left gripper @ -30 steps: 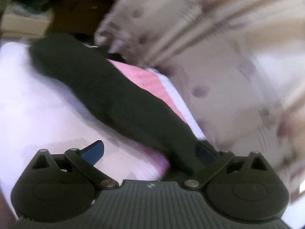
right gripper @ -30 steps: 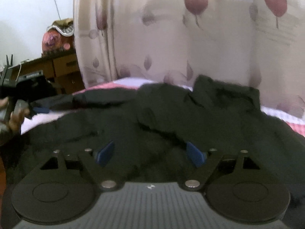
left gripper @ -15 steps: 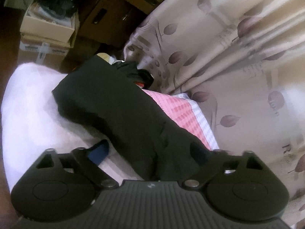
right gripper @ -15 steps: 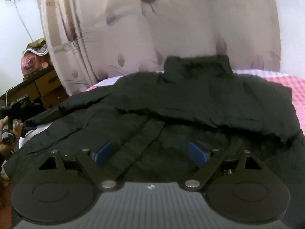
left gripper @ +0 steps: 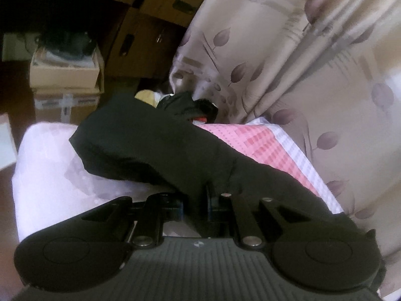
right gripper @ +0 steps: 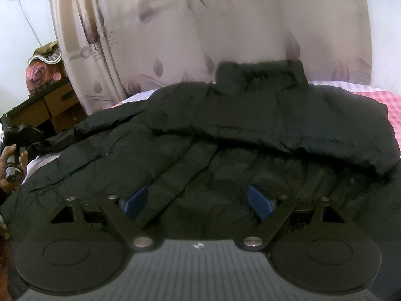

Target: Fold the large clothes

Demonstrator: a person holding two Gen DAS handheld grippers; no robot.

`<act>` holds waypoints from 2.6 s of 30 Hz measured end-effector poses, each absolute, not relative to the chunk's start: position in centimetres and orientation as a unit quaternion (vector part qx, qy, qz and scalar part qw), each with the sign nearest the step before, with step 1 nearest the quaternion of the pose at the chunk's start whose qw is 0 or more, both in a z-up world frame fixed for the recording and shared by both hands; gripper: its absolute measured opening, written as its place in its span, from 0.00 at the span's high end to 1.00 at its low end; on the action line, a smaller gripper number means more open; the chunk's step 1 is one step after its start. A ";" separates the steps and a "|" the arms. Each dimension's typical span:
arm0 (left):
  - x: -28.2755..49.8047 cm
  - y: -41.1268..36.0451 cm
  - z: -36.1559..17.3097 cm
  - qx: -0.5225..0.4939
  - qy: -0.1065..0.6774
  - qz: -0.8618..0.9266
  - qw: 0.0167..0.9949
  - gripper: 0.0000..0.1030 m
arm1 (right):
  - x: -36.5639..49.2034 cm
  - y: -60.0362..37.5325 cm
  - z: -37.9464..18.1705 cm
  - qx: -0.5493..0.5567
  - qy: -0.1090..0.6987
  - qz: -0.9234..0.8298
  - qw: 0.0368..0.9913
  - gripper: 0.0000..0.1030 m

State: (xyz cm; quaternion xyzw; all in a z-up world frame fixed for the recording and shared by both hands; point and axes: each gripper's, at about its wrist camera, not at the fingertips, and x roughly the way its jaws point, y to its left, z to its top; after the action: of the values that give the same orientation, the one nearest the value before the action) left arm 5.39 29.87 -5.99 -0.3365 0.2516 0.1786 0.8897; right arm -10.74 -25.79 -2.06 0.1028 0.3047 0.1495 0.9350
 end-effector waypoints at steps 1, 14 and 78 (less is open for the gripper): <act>5.5 29.8 -5.9 -0.334 0.251 0.180 0.890 0.85 | -10.7 -25.8 -2.1 0.103 0.305 0.150 0.935 0.15; 5.7 26.1 -1.8 -0.250 0.218 0.182 0.926 0.87 | -11.0 -26.5 -2.3 0.125 0.298 0.155 0.933 0.14; 4.4 -16.2 -1.8 0.059 0.173 -0.207 0.961 0.00 | -13.4 -35.0 -4.0 0.393 0.194 0.100 0.893 0.11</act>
State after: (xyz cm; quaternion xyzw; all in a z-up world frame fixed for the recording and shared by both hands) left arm 4.41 -16.21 -1.81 0.0585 0.1728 -0.2072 0.9611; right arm -13.40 -35.01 -4.00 0.3932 0.1942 0.1005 0.8931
